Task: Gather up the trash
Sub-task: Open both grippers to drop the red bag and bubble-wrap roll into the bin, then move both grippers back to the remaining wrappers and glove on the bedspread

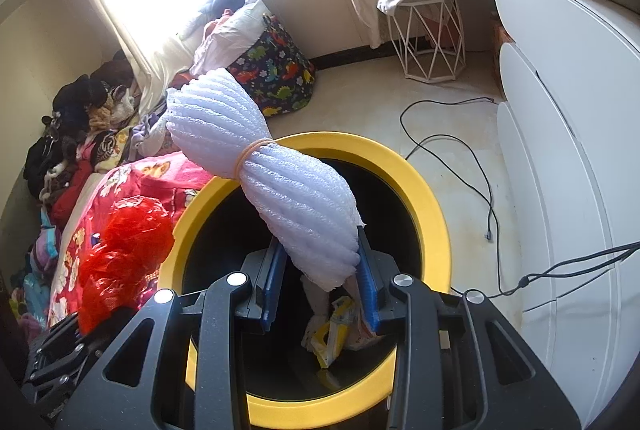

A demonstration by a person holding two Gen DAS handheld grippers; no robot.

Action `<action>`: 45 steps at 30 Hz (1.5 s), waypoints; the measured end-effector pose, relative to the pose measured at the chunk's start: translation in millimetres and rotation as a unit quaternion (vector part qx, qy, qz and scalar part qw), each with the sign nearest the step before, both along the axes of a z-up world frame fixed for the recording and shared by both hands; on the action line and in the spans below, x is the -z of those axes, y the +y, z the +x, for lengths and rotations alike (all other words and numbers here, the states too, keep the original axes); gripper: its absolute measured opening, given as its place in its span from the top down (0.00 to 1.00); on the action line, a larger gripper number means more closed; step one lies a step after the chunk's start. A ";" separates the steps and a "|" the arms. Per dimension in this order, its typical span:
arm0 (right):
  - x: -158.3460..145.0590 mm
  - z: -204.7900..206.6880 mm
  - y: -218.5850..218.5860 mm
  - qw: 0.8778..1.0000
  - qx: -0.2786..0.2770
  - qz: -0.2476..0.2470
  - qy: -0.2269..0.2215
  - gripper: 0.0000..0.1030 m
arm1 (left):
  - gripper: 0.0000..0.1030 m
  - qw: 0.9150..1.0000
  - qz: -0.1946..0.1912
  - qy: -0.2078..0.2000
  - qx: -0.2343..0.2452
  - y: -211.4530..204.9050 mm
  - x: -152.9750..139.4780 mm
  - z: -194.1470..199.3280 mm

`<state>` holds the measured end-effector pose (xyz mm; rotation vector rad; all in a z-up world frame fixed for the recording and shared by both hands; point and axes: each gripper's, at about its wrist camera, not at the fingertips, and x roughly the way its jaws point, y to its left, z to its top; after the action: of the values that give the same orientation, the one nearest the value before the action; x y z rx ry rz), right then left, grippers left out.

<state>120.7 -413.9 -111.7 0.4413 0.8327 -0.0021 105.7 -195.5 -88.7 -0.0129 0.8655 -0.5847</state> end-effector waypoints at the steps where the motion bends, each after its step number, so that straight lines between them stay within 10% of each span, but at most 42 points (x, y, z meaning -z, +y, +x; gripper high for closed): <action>1: 0.9 0.1 -1.1 1.000 0.002 0.001 0.002 0.69 | 0.80 1.000 0.000 0.002 -0.001 -0.3 1.1 2.4; 12: 5.3 2.7 -6.6 1.000 0.010 0.002 0.008 0.64 | 0.80 0.999 -0.010 0.026 -0.021 -1.3 10.6 21.7; 19: 6.0 1.7 -11.3 1.000 0.024 0.012 0.010 0.43 | 0.20 0.998 -0.038 0.023 -0.041 10.4 3.9 23.8; 22: 4.6 1.1 -12.0 0.999 0.029 0.012 0.007 0.35 | 0.10 0.998 -0.052 0.015 -0.042 14.4 -1.8 22.0; 45: -39.3 -12.8 16.0 0.996 0.012 -0.034 -0.082 0.19 | 0.11 0.990 -0.036 -0.070 -0.119 62.6 -44.5 3.5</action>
<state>108.0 -397.9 -72.4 0.3824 0.6639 -0.0153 109.2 -132.9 -44.2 -0.1382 0.6946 -0.3867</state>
